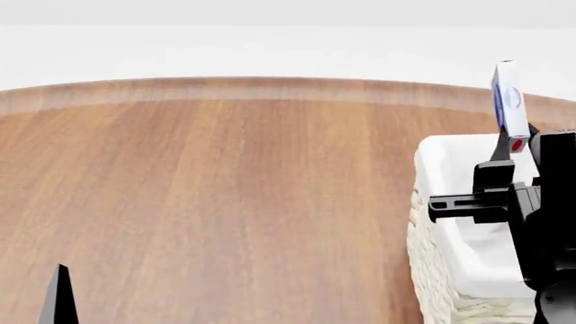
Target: Pick up the cream cheese box, and put it in the basket.
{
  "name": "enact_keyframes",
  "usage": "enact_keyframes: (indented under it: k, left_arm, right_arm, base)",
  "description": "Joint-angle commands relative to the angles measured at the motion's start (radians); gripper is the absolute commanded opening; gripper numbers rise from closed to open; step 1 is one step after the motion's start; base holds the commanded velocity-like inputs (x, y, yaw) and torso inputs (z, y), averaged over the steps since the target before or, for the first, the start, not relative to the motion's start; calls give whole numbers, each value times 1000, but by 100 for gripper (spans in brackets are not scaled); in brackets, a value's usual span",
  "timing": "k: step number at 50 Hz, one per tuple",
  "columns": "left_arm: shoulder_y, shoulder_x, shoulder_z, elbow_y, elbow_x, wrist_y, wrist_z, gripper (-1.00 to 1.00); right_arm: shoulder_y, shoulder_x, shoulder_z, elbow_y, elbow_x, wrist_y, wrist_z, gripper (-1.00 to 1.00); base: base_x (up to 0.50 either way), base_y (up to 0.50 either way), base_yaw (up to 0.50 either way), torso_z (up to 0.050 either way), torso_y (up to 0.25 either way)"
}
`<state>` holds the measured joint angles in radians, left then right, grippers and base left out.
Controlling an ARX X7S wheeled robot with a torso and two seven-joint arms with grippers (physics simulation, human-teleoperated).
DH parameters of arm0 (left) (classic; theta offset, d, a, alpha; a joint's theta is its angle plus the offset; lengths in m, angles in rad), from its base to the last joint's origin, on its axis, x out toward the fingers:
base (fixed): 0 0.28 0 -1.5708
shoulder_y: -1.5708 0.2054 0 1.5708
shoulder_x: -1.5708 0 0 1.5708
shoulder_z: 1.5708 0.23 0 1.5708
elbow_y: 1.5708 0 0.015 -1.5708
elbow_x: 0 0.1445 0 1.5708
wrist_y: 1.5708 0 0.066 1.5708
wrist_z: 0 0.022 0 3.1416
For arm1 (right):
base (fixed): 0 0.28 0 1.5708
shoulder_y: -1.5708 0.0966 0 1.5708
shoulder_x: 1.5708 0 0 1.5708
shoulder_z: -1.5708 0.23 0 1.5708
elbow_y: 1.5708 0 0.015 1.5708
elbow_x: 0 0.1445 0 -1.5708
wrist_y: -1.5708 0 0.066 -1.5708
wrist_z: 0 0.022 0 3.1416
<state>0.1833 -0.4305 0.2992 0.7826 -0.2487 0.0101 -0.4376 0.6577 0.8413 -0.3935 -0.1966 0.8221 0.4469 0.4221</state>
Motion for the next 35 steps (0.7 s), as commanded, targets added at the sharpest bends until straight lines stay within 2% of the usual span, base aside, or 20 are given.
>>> enact_keyframes:
  k: [1,12,17,21,35]
  left_arm:
    - [2,-4,-2,5,-3,2,-5,100]
    - [3,-11,-8,15,-13,0,-10,100]
    - [4,-12,-6,14,-13,3,-11,100]
    - [2,-14,-4,19,-13,-3,-12,100]
    - [-4,-19,-5,19,-19,-6,-16,100]
  right_arm:
    - [193,-1,-23,125,-6,139,-80,-100]
    - [427,-74,-57,369,30,279,-203,-100]
    - [548,-100,-101,466,46,385,-288,-100]
    - [673,-147,-176,640,-13,440,-363,-100]
    - [773,-210,-282,883,-52,548,-504,-100]
  base:
    - [0,0,0,0,0]
    - [0,0,0,0,1]
    - [0,0,0,0,0]
    - [0,0,0,0,0]
    - [0,0,0,0,1]
